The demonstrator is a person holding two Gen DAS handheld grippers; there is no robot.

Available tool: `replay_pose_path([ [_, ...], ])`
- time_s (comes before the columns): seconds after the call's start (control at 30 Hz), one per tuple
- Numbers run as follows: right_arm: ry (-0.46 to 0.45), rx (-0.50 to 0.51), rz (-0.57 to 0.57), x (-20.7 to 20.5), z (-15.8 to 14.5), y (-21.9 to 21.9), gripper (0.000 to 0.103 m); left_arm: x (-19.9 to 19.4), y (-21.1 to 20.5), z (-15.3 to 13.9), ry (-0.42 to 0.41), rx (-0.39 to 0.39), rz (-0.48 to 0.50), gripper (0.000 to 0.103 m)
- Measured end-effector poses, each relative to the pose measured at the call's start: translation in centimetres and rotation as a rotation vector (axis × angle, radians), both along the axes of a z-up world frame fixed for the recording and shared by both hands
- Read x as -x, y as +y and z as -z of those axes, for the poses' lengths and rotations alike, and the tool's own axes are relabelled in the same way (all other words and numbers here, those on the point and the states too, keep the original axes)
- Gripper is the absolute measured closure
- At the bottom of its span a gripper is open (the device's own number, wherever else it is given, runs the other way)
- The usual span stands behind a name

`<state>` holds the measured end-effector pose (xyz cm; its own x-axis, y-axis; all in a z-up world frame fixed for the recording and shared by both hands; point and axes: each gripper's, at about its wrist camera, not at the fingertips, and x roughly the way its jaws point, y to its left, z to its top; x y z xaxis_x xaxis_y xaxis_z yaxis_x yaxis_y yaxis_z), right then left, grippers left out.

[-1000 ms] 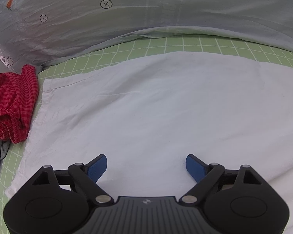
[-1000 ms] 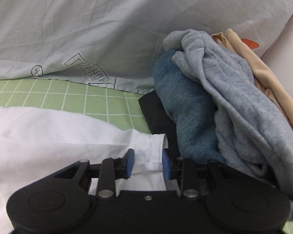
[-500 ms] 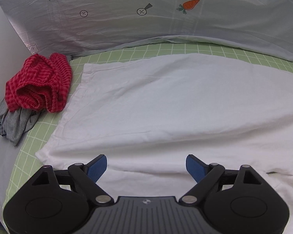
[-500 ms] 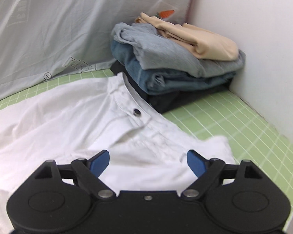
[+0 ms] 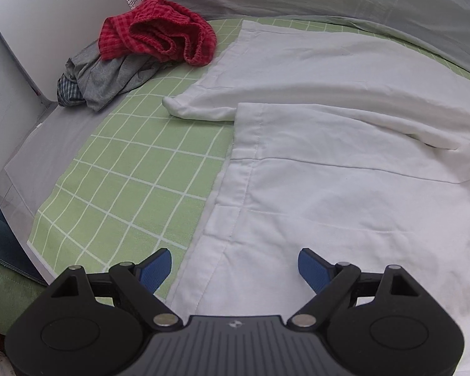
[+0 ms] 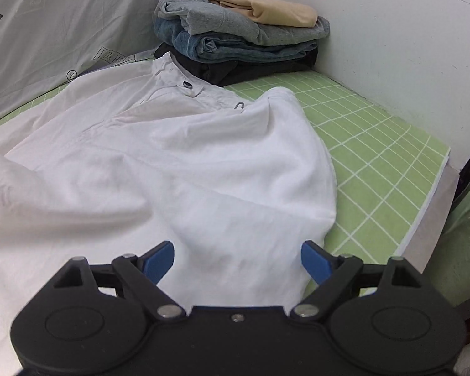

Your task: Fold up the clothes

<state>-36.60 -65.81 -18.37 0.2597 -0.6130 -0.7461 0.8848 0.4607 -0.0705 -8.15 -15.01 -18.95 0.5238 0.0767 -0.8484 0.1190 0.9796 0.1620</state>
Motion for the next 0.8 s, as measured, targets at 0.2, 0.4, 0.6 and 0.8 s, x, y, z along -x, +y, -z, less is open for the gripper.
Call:
replay_pose_path([
  [0.2,0.02,-0.016,-0.031,0.4,0.3,2.4,0.014,-0.6,0.8,1.0,-0.022,0.037,0.039,0.014],
  [0.4,0.006,-0.017,-0.045,-0.1,-0.5,3.9,0.013,-0.4,1.2,1.0,-0.063,0.073,-0.01,0.048],
  [0.6,-0.008,0.013,-0.093,-1.2,-1.7,5.6,0.014,-0.4,1.1,0.9,-0.086,0.055,-0.035,0.082],
  [0.8,-0.017,0.01,-0.116,-2.7,-2.2,6.4,0.014,-1.3,2.2,0.9,-0.107,-0.049,-0.084,0.082],
])
